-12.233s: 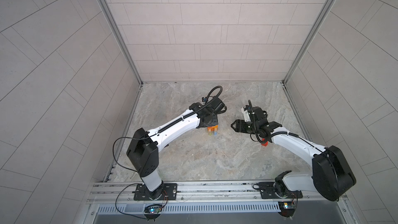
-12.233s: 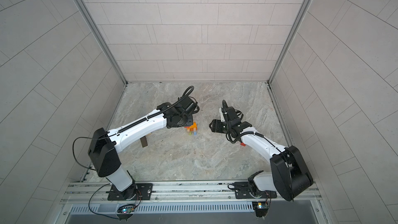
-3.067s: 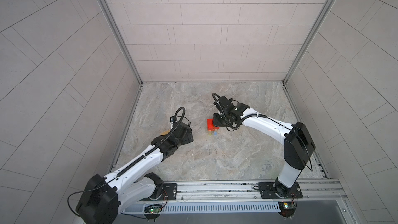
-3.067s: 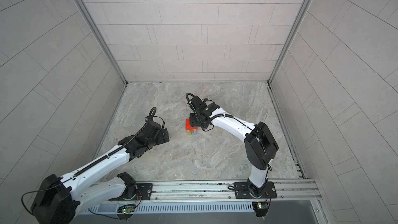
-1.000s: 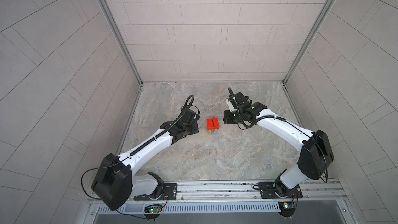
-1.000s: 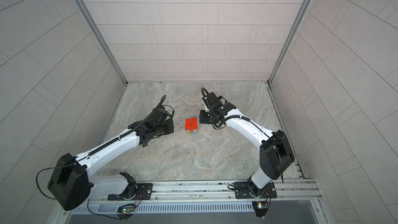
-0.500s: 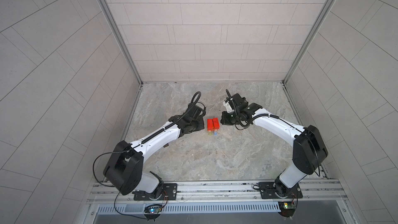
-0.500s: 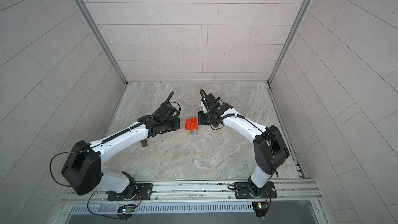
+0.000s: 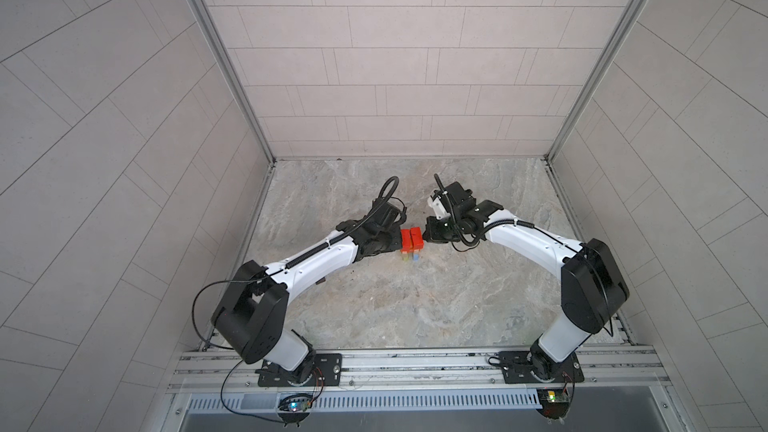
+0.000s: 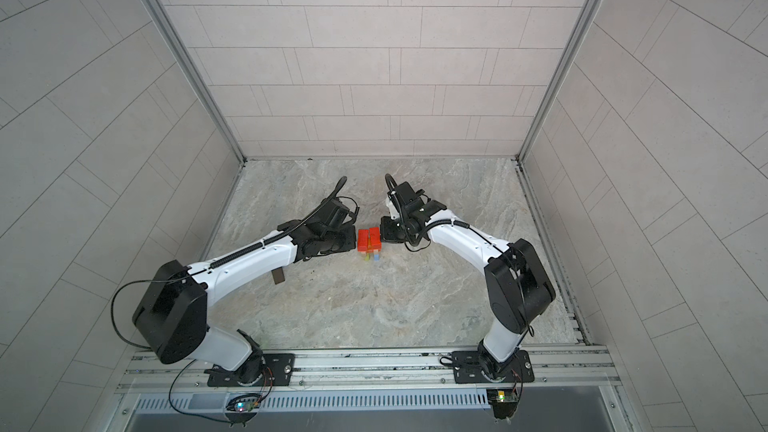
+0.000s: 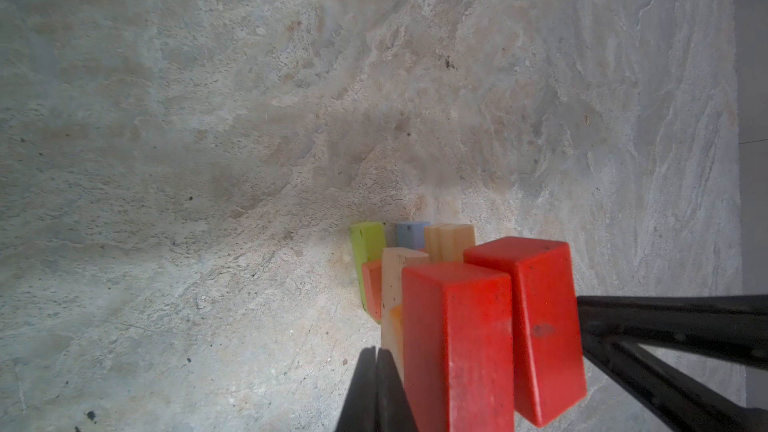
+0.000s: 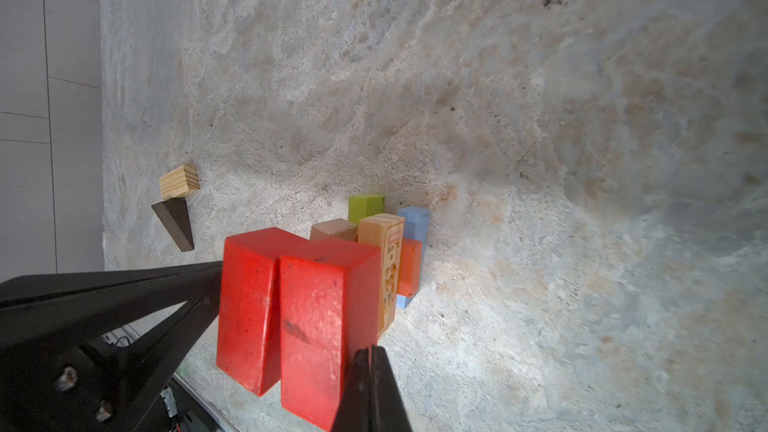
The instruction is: Build the wood block tower
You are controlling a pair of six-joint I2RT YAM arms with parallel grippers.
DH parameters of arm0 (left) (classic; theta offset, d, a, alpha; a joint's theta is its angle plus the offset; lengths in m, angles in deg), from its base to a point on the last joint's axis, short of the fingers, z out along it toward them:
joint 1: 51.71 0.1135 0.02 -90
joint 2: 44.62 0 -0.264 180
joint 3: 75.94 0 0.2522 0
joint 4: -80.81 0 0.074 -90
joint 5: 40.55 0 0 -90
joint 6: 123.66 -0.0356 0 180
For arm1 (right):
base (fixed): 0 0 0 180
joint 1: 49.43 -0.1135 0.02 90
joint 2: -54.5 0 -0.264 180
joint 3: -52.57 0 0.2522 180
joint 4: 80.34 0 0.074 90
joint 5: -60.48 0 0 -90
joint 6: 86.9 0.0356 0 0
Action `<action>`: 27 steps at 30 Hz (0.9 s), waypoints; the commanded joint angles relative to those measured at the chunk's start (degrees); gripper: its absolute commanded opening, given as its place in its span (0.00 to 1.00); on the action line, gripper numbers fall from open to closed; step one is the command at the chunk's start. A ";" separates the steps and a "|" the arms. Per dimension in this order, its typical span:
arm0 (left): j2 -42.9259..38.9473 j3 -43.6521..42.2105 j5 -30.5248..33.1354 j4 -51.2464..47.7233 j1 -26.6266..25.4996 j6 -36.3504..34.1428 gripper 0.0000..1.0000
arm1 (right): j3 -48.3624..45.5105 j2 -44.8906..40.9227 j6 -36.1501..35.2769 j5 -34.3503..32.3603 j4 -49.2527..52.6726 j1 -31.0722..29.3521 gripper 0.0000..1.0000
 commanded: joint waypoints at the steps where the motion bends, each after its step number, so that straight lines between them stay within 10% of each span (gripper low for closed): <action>1: 0.77 2.22 0.22 0.31 -0.62 0.49 0.00 | -0.74 0.16 0.43 0.22 -0.28 0.27 0.00; 27: 0.31 2.68 1.85 0.23 -2.27 2.28 0.00 | -1.85 -0.94 1.13 0.48 -0.89 0.22 0.00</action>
